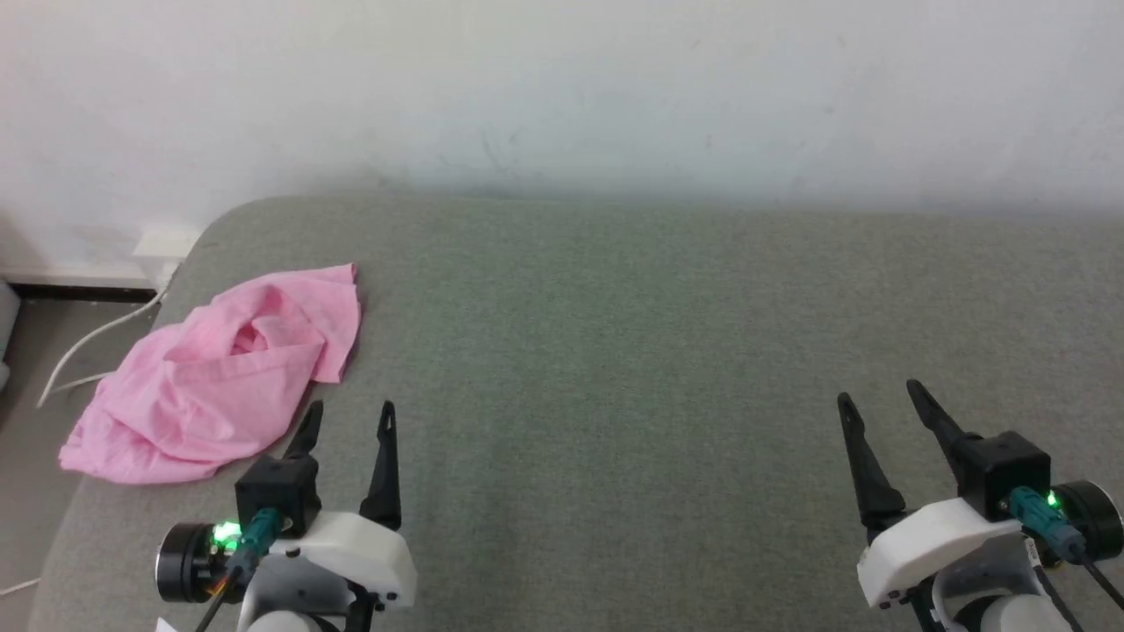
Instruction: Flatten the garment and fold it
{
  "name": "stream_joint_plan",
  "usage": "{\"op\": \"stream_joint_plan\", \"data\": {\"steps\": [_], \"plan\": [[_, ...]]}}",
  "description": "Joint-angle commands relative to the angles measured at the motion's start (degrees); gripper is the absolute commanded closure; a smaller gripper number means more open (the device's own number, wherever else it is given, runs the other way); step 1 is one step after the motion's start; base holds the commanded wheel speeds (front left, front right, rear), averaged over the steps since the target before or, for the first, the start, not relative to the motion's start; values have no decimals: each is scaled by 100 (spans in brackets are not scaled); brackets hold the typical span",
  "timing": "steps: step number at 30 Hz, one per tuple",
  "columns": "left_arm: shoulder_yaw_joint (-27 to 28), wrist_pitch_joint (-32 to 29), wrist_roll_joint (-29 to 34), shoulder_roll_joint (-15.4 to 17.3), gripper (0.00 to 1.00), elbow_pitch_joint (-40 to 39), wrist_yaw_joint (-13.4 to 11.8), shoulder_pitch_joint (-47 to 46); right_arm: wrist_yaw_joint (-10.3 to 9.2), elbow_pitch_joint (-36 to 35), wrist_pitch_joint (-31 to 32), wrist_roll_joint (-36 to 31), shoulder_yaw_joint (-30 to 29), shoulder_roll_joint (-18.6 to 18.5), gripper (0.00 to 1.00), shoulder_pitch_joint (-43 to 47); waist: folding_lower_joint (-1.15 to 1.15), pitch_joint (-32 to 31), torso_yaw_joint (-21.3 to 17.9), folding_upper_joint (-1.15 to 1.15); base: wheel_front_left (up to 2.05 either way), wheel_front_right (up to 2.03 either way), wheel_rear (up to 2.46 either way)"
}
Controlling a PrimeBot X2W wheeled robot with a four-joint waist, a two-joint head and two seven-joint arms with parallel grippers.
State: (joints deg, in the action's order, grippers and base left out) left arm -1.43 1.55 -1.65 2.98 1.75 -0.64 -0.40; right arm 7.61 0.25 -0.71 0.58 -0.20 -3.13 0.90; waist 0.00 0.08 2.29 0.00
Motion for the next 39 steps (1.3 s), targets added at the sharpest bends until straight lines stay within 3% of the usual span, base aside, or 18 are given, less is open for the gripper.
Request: {"op": "stream_joint_plan", "data": {"steps": [1,39], "plan": [[-22,58,-51,10,0,44,-63,-81,-2,20,-52,47,-12,4,0,-39,0,4,87,0,0,0,0],[-103,514,-357,67,0,241,-447,-90,-5,133,-274,220,46,11,0,-132,0,-1,1477,0,0,0,0]]}}
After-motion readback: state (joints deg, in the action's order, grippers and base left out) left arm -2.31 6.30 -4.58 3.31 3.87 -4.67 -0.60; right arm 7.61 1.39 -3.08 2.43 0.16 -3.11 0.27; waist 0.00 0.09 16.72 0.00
